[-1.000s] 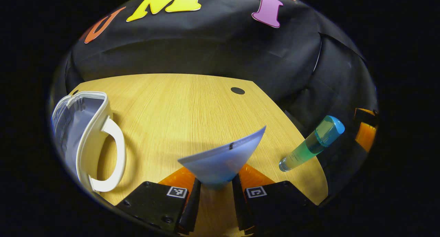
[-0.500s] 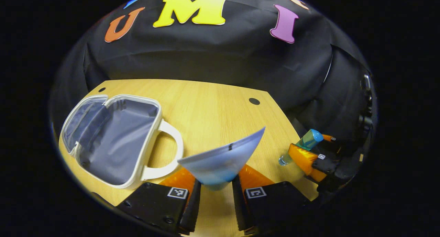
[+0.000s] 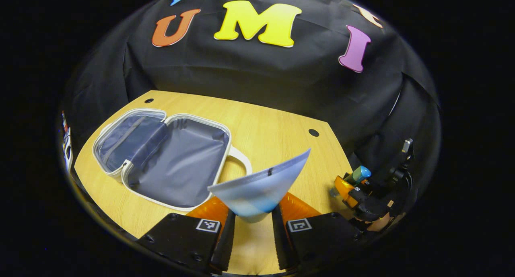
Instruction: First open the suitcase, pack the skin care products into it, and then close the suitcase.
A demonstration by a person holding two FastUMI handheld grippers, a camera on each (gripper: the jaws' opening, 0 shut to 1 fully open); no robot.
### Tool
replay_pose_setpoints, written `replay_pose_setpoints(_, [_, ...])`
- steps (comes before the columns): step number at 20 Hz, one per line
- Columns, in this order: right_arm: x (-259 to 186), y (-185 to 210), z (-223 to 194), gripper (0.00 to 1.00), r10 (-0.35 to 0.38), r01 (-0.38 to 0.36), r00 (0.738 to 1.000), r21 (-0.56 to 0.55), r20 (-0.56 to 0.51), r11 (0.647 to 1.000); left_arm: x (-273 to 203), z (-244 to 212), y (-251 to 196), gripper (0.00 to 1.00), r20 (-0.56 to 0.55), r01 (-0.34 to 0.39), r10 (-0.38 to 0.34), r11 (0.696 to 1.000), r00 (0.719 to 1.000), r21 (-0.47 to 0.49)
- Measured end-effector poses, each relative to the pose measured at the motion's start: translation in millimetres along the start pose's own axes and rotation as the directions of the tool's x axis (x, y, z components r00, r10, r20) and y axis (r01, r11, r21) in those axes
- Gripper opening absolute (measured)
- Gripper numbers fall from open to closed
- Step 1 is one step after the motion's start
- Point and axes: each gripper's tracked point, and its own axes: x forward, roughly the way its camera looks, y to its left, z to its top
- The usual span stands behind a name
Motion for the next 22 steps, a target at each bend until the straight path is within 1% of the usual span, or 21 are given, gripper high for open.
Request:
replay_pose_setpoints(2, [-4.1,0.7,0.2,0.36,-0.009,0.009,1.000,-0.013,-0.003,1.000,-3.6,5.4,13.2,0.47,0.018,-0.004,0.004,1.000,1.000,-0.010])
replay_pose_setpoints(3, [-10.2,0.0,0.7,0.38,-0.018,0.018,1.000,-0.017,-0.004,1.000,-2.8,6.9,20.4,0.47,0.022,-0.003,0.003,1.000,1.000,-0.014])
replay_pose_setpoints(6, [-37.2,5.1,10.0,0.38,-0.045,0.045,0.999,0.001,-0.023,0.999,-3.5,9.7,48.6,0.47,0.010,-0.001,0.001,1.000,1.000,-0.022])
replay_pose_setpoints(9, [-76.5,26.9,32.9,0.37,-0.057,0.057,0.998,0.027,-0.016,0.998,-5.1,33.1,78.4,0.47,0.035,0.015,-0.014,1.000,0.999,-0.017])
replay_pose_setpoints(11, [-95.9,48.6,49.7,0.38,-0.053,0.054,0.998,0.042,-0.014,0.998,3.5,47.1,105.0,0.47,0.035,0.012,-0.012,1.000,0.999,0.000])
replay_pose_setpoints(13, [-112.4,70.3,67.8,0.37,-0.051,0.052,0.999,0.069,-0.010,0.996,19.0,45.7,129.5,0.47,-0.014,0.012,-0.012,1.000,1.000,0.027])
replay_pose_setpoints(14, [-119.0,80.6,77.2,0.37,-0.057,0.057,0.998,0.078,-0.003,0.995,28.3,41.0,142.6,0.47,-0.051,0.002,0.000,0.999,0.999,0.048])
replay_pose_setpoints(17, [-133.3,106.5,97.1,0.37,-0.086,0.084,0.996,0.098,0.010,0.992,58.2,16.6,174.4,0.47,-0.153,-0.009,0.024,0.996,0.988,0.092])
replay_pose_setpoints(19, [-140.8,120.3,104.8,0.37,-0.106,0.104,0.994,0.097,0.015,0.990,72.0,-2.7,186.1,0.47,-0.210,-0.007,0.028,0.995,0.977,0.099])
replay_pose_setpoints(20, [-143.6,126.1,108.6,0.35,-0.114,0.112,0.993,0.101,0.015,0.989,76.7,-11.6,191.7,0.47,-0.234,-0.010,0.034,0.994,0.972,0.107])
replay_pose_setpoints(21, [-146.3,131.0,109.1,0.35,-0.124,0.122,0.992,0.101,0.013,0.987,78.3,-18.8,195.3,0.47,-0.258,-0.007,0.036,0.994,0.965,0.113])
replay_pose_setpoints(22, [-148.7,135.0,111.0,0.37,-0.137,0.136,0.990,0.100,0.011,0.986,79.8,-24.6,198.4,0.47,-0.276,-0.005,0.038,0.993,0.960,0.119])
